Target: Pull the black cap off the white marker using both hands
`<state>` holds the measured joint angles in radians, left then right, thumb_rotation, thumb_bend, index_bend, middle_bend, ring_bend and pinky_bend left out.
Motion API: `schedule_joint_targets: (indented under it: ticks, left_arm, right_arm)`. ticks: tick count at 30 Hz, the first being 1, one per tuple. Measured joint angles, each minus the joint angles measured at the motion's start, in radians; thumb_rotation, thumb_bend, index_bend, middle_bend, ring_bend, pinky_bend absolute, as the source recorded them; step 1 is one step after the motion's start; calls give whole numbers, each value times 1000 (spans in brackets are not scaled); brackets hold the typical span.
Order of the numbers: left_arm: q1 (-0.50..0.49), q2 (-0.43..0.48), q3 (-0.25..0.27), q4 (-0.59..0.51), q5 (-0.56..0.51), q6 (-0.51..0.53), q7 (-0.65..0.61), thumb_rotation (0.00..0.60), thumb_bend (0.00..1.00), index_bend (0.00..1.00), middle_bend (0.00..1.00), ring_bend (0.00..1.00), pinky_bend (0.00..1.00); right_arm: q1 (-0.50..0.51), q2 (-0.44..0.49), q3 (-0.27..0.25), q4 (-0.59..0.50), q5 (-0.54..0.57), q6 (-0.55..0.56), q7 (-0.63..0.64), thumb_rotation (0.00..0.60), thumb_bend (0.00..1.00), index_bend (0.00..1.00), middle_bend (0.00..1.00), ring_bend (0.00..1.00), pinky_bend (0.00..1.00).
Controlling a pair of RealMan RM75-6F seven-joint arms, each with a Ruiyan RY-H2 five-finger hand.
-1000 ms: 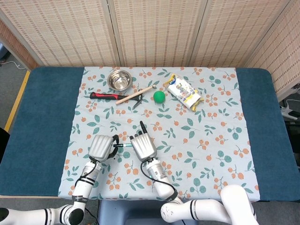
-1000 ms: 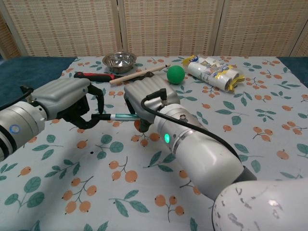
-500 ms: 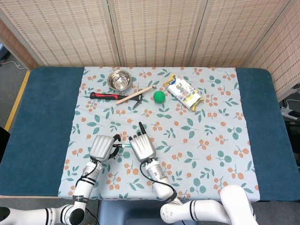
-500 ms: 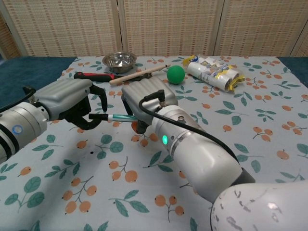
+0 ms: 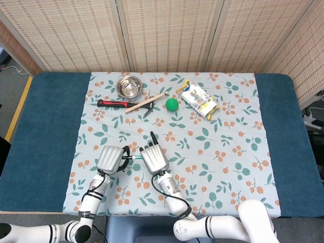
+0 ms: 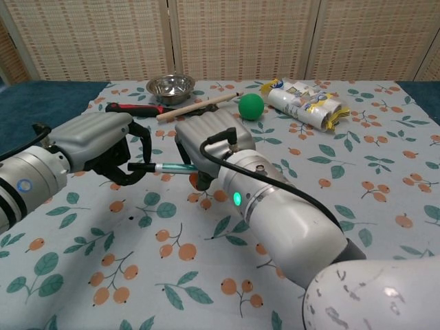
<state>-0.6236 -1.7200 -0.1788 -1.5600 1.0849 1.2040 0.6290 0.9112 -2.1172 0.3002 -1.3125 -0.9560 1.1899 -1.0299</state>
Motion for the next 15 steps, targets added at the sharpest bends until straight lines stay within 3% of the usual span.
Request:
schedule_joint_targets:
  ticks: [4,7,9,15]
  left_arm:
    - [-2,4,2,0,-6,-3,9,600,423,631,998,870,986]
    - [-3,1,2,7,0,5,14,600,624,743,1000,883,1000]
    - [-4,-6,3,19,13,17,15,600,695,780,1000,885,1000]
    - [-2,-26,5,53,62,46,-6,600,722,810,1000,885,1000]
  right_arm:
    - [-1,3,4,-3,0,0,7,600,407,875,734,410,21]
    - [-3,6,4,-8,-1,0,13,600,407,876,734,410,21]
    - [-4,8,3,-8,-2,-1,16,600,407,875,734,410,21]
    - [-7,13,3,-9,-3,-2,24,600,407,876,734,410,21]
